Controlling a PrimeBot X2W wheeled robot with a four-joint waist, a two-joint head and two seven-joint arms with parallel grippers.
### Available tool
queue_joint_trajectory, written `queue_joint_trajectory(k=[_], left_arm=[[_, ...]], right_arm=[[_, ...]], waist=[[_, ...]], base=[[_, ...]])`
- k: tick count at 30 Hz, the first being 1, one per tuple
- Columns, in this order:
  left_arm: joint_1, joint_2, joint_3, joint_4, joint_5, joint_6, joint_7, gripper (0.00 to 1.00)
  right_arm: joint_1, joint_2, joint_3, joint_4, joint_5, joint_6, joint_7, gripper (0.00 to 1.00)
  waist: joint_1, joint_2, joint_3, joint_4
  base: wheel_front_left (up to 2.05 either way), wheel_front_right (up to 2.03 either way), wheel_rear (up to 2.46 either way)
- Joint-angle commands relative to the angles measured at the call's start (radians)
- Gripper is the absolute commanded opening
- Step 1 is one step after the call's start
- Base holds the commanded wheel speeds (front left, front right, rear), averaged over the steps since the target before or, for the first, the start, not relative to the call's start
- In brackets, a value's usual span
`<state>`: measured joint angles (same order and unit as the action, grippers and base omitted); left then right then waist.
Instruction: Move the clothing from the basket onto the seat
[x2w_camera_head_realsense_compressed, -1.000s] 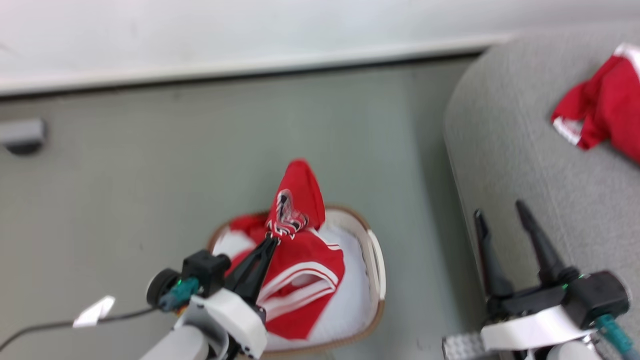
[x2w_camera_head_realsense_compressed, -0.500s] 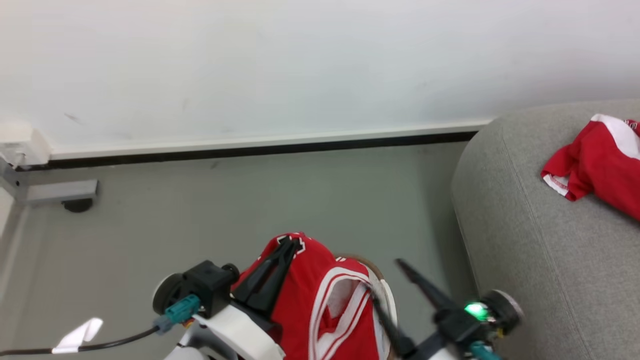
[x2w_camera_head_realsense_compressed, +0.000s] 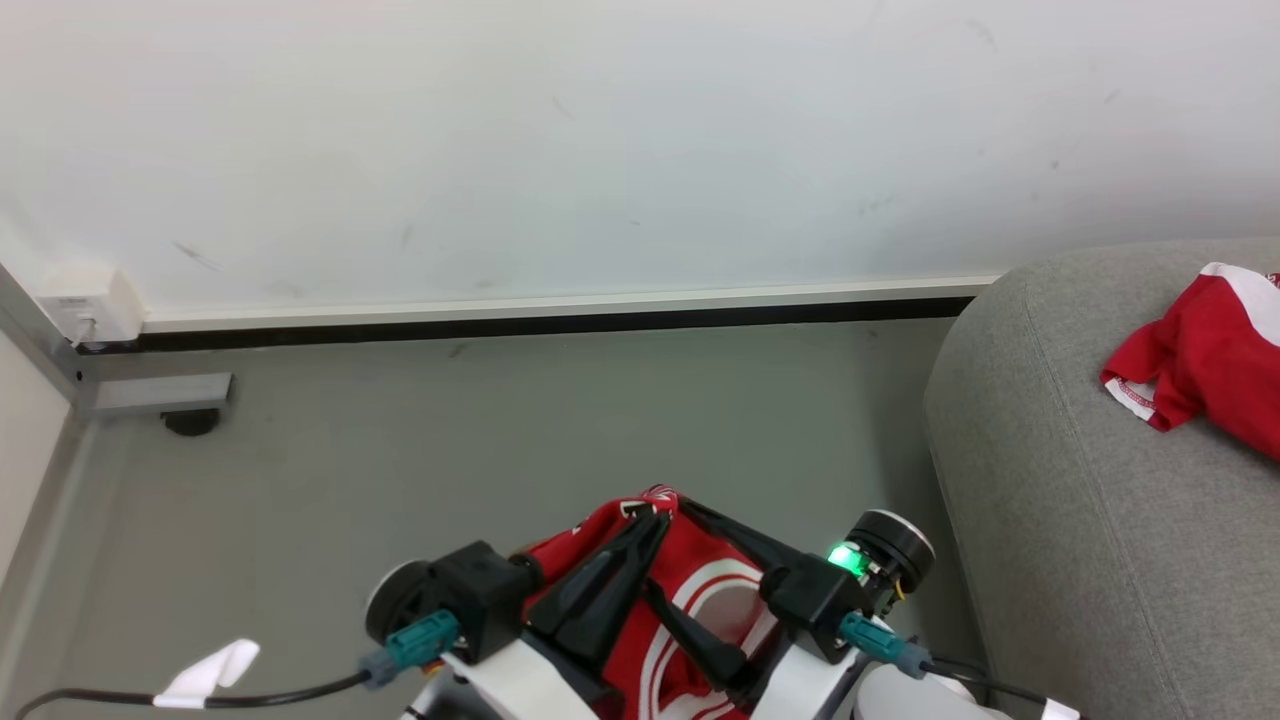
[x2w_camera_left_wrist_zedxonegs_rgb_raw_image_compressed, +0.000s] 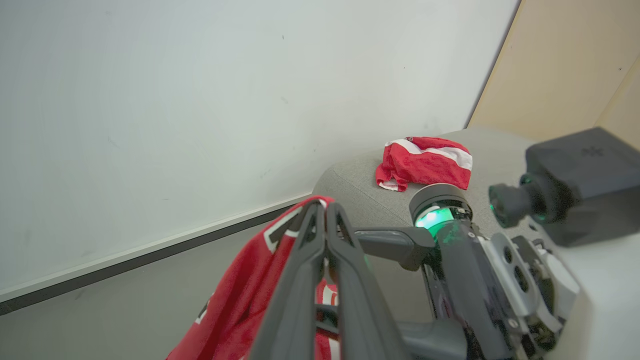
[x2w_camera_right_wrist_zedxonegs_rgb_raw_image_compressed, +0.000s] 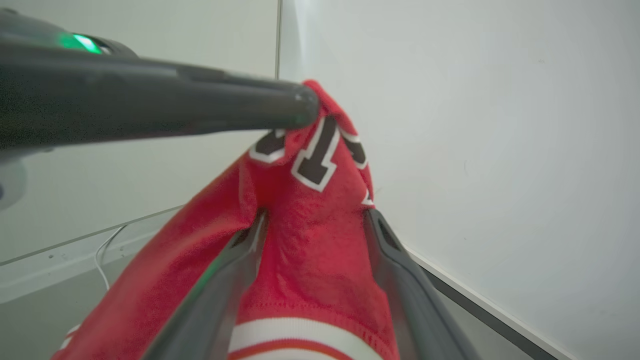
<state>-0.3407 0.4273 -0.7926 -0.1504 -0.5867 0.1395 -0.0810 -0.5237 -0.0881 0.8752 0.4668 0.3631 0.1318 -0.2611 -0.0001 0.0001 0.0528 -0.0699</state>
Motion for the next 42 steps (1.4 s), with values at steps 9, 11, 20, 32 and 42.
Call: queue_joint_trajectory(k=[9, 11, 20, 32, 42], left_arm=[[-0.014, -0.029, -0.026, 0.005, -0.016, -0.013, 0.004, 0.0], [-0.01, -0.028, -0.018, 0.009, -0.011, 0.0, -0.005, 0.0], [0.013, -0.01, -0.003, 0.037, 0.022, 0.03, -0.05, 1.0], [0.037, -0.022, -0.006, 0.137, 0.034, 0.02, -0.135, 1.0], [0.03, -0.037, -0.021, 0.167, 0.047, -0.003, -0.159, 1.0]], right_arm=[[-0.077, 0.018, 0.093, 0.035, 0.149, -0.002, -0.002, 0.0], [-0.075, 0.014, 0.085, 0.033, 0.163, -0.002, -0.002, 0.0], [-0.057, -0.01, 0.003, 0.017, 0.145, -0.002, -0.002, 0.0], [-0.041, -0.062, -0.142, -0.041, 0.106, -0.002, -0.002, 0.0], [-0.006, -0.107, -0.248, -0.115, 0.082, -0.002, -0.002, 0.0]], waist=[[0.0001, -0.0001, -0.007, 0.017], [0.0001, -0.0001, -0.006, 0.017], [0.0001, -0.0001, 0.001, 0.008], [0.0001, -0.0001, 0.01, -0.095], [0.0001, -0.0001, 0.036, -0.264]], base=[[0.0, 0.0, 0.0], [0.0, 0.0, 0.0], [0.0, 0.0, 0.0], [0.0, 0.0, 0.0], [0.0, 0.0, 0.0]])
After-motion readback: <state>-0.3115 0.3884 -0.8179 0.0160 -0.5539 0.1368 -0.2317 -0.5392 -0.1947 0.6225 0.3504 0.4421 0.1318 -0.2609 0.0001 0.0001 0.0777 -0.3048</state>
